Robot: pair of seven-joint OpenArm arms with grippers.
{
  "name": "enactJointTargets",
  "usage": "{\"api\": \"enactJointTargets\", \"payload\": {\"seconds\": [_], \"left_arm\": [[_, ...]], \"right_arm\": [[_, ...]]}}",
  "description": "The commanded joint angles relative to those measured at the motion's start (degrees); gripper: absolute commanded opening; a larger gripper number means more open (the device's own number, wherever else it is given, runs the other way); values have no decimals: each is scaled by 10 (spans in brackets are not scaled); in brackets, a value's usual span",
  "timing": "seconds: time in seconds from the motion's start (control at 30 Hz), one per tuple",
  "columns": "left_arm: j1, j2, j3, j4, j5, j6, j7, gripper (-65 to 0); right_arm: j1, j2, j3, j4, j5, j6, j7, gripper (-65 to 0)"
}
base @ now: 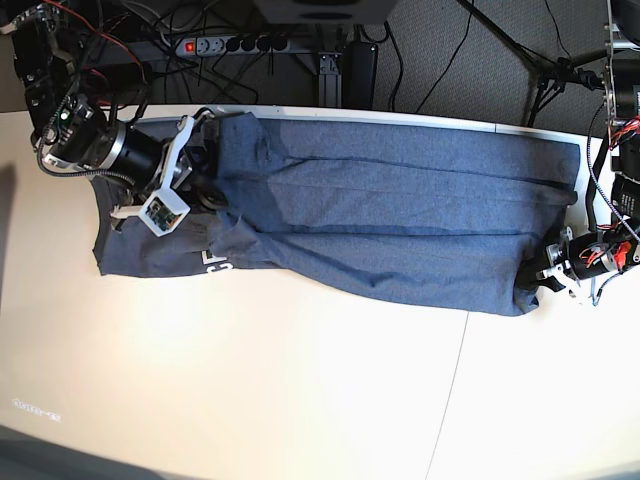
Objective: Fold the T-shirt properly
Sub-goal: 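Release the left gripper and regrasp the folded shirt end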
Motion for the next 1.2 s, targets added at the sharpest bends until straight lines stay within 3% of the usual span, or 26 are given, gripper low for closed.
{"api": "enactJointTargets", "payload": {"seconds": [0.0,0.33,0.57,0.77,0.93,1.17], "left_arm": [[-12,-12,-3,7,-3,-13,-1,-650],[-12,-38,-3,12,-17,-13,2,-650],[15,-74,-3,107,-12,-13,34,-650],[84,-87,-3,235,38,-13,33,-650],[129,-87,-3,317,143,-13,-7,-650],[188,-87,-3,419,245,-13,-12,-650]], "right_arm": [[-1,9,4,10,3,12,11,-650],[-10,9,4,10,-36,12,11,-650],[-10,9,4,8,-36,10,12,-650],[-10,9,4,-2,-36,10,12,-650],[-10,9,4,-4,-36,10,12,-650],[-10,9,4,-4,-43,10,12,-650]]}}
